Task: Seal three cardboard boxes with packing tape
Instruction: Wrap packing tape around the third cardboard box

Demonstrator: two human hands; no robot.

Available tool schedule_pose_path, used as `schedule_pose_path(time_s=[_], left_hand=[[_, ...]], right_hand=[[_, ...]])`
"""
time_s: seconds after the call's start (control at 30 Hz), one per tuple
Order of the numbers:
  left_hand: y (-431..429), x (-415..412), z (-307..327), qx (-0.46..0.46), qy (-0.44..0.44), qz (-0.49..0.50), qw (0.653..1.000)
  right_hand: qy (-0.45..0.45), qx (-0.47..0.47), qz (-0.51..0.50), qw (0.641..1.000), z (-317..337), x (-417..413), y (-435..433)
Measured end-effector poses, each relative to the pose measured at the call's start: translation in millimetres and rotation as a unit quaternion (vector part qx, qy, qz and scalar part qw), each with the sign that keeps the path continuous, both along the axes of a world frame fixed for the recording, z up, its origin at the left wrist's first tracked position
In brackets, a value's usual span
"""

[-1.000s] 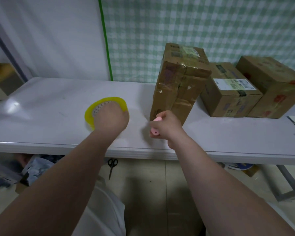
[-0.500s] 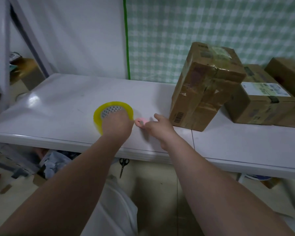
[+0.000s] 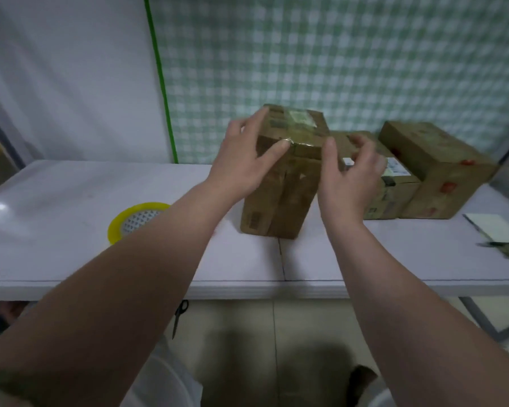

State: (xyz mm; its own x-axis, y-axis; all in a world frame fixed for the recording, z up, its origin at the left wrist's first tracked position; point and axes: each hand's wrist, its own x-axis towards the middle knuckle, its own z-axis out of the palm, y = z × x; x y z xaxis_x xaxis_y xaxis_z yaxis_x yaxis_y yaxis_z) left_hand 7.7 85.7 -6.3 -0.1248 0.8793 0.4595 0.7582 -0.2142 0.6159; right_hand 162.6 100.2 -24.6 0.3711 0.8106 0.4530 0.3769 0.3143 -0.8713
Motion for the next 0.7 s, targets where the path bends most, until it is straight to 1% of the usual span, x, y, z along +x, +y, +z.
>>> schedule_pose_path(time_s=[0.1,0.13,0.2,0.27,0.33,0.47,0.57,0.63,0.67,0.7], left_hand=[[21.3,9.2,15.0,0.000,0.096,-0.009,0.995],[26.9,9.6,16.6,-0.005,0.127,-0.010,0.992],[34.7,9.6,16.5,0.007,0.147,-0.007,0.989],[37.1,8.2,10.5,0.037,0.150,0.005,0.988],[36.8,6.5,1.0,0.049,0.164,0.023,0.985],[35.6,-1.4,-10.6,0.047,0.174,0.037,0.983],[32.7,-2.0,-9.4,0.036,0.191,0.036,0.980],[28.7,-2.5,-7.7,0.027,0.181,0.031,0.983],[25.4,-3.4,-7.9,0.025,0.161,0.023,0.986],[20.7,-4.7,-7.6,0.030,0.124,0.008,0.992]], right_hand=[[-0.068,-0.056,0.121,0.989,4.1,11.5,21.8],[-0.096,-0.057,0.154,0.982,5.0,12.9,26.7],[-0.114,-0.045,0.192,0.974,7.1,14.2,34.5],[-0.112,-0.037,0.191,0.975,6.6,14.2,37.2],[-0.132,-0.022,0.173,0.976,2.5,13.3,37.8],[-0.169,-0.003,0.170,0.971,-6.5,7.2,36.6],[-0.206,-0.006,0.152,0.967,-6.2,2.8,35.9],[-0.224,-0.019,0.148,0.963,-3.5,2.9,33.1],[-0.219,-0.020,0.155,0.963,-1.9,3.7,30.4],[-0.194,-0.017,0.171,0.966,-0.4,4.4,26.8]])
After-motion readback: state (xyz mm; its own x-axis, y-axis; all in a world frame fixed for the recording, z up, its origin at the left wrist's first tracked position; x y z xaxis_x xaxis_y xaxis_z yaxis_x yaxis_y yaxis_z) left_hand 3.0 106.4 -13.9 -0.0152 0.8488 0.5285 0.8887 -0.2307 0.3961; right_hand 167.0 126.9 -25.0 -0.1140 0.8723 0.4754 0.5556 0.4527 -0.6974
